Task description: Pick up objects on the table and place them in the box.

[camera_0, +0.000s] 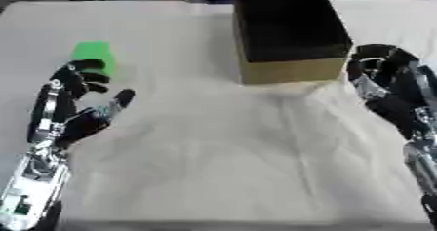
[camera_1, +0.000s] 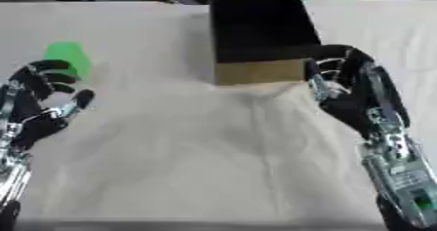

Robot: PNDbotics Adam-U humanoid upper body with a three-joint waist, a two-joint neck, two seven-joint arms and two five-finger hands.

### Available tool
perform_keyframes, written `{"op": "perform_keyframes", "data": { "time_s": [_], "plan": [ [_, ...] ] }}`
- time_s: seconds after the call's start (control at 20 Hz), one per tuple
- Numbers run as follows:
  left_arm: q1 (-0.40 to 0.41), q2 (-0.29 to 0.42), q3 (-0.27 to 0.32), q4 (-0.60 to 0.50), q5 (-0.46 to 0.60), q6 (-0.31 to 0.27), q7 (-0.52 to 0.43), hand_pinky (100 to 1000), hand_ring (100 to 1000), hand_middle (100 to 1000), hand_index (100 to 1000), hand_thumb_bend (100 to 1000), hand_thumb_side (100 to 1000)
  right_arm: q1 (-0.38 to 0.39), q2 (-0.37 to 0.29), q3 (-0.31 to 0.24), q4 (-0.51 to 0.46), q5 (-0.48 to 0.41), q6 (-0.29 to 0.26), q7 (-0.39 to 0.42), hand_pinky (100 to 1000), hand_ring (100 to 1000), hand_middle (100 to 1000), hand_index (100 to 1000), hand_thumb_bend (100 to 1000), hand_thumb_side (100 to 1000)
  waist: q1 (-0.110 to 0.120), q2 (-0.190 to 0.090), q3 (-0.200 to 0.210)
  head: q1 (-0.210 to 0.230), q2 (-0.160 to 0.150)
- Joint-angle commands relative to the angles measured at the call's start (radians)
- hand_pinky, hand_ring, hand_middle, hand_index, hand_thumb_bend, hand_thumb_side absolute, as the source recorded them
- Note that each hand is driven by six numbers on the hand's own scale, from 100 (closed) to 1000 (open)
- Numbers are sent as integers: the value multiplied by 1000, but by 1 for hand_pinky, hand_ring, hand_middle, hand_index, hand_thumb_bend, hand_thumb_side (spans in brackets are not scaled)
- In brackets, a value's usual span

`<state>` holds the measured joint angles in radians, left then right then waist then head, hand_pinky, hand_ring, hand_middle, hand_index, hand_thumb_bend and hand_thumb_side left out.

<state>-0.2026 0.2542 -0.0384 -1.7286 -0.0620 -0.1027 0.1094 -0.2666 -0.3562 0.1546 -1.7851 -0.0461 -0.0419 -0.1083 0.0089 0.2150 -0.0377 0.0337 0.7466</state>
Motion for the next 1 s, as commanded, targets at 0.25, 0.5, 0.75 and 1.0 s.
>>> {"op": "perform_keyframes", "data": {
  "time_s": [0.25, 0.5, 0.75, 1.0],
  "plan": [
    [-12, 23, 9, -22, -8, 0, 0, 592, 627, 668, 717, 662, 220, -10, -6, -6, -8, -6, -2, 4, 595, 628, 638, 731, 253, 327, -2, -19, 0, -2, -8],
    [-26, 69, 14, -25, -20, 10, -1, 596, 630, 670, 720, 658, 219, -9, -8, -5, -8, -6, -2, 5, 595, 628, 638, 732, 253, 326, -2, -23, -1, -5, -9],
    [-67, 194, 21, -26, -62, 45, -16, 608, 638, 672, 723, 671, 202, -3, -11, -5, -5, -5, -1, 5, 595, 628, 638, 731, 253, 326, 2, -30, -2, -6, -7],
    [-142, 369, 19, 11, -97, 73, -81, 641, 656, 682, 742, 717, 203, 6, -14, -4, -1, -4, -1, 7, 595, 627, 638, 731, 252, 327, 8, -39, -7, -7, -8]
  ]
}}
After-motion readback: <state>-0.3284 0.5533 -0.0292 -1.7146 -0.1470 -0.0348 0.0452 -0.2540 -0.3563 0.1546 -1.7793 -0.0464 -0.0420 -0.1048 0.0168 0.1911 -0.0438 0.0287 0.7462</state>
